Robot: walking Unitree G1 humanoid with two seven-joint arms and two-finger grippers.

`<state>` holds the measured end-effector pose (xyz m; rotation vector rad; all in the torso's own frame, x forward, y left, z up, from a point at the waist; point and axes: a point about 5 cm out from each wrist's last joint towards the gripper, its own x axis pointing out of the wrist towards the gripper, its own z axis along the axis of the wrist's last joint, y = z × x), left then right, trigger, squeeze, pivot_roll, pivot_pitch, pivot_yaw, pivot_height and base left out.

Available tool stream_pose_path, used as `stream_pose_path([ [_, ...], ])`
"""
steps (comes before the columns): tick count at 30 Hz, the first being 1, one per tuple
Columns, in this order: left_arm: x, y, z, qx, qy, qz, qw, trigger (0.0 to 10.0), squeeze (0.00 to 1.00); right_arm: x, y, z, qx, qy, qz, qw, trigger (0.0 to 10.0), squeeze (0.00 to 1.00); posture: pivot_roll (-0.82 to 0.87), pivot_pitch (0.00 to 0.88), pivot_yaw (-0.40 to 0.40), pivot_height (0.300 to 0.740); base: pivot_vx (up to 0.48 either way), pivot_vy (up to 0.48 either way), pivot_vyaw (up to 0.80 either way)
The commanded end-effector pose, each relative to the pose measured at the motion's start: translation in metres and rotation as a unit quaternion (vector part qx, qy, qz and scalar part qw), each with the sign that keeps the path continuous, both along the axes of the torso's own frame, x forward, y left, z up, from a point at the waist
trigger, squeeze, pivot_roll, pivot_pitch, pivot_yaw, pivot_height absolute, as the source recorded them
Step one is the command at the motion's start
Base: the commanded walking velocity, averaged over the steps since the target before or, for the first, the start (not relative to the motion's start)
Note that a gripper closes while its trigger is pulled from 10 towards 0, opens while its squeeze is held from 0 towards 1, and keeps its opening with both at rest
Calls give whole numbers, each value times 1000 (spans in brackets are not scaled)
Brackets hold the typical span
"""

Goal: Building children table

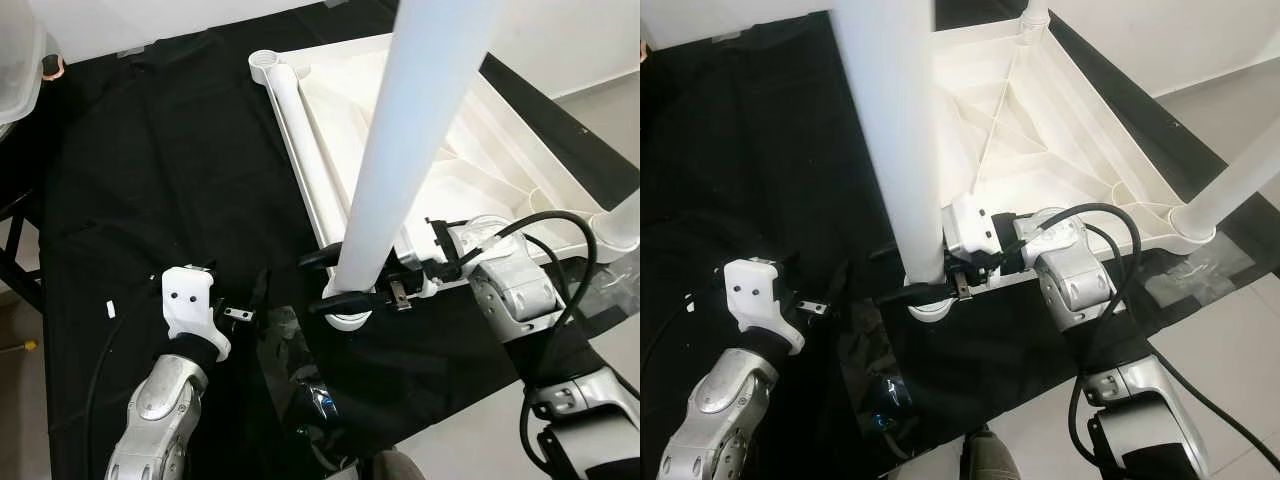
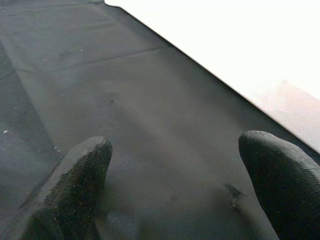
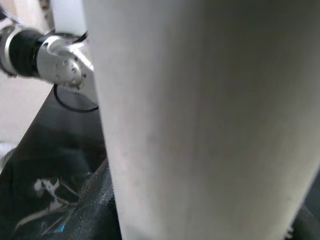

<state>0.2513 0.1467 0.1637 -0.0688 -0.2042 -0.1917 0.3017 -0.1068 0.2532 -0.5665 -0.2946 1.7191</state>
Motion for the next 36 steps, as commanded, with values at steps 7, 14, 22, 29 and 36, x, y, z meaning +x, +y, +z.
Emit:
stream_pose_path([
  [7, -2, 2, -5, 4, 15, 6, 1000, 10000, 0, 10, -4, -4, 0, 52, -47, 998, 10000, 0, 73, 342, 8, 740, 0, 0, 0],
  [14, -2, 2, -5, 4, 15, 5, 1000, 10000, 0, 18, -6, -3, 64, 105, -94, 988, 10000, 0, 73, 341, 11, 740, 0, 0, 0],
  [22, -2, 2, -6, 5, 16, 4, 1000, 10000, 0, 11, -7, -10, 52, 108, -85, 989, 10000, 0, 73, 333, 16, 740, 0, 0, 0],
  [29, -3, 1, -7, 4, 18, 3, 1000, 10000, 0, 0, 2, -11, 22, 89, -40, 995, 10000, 0, 73, 327, 14, 740, 0, 0, 0],
  [36, -3, 0, -6, 3, 17, 3, 1000, 10000, 0, -8, 8, -10, 7, 96, -7, 995, 10000, 0, 75, 336, 7, 740, 0, 0, 0],
])
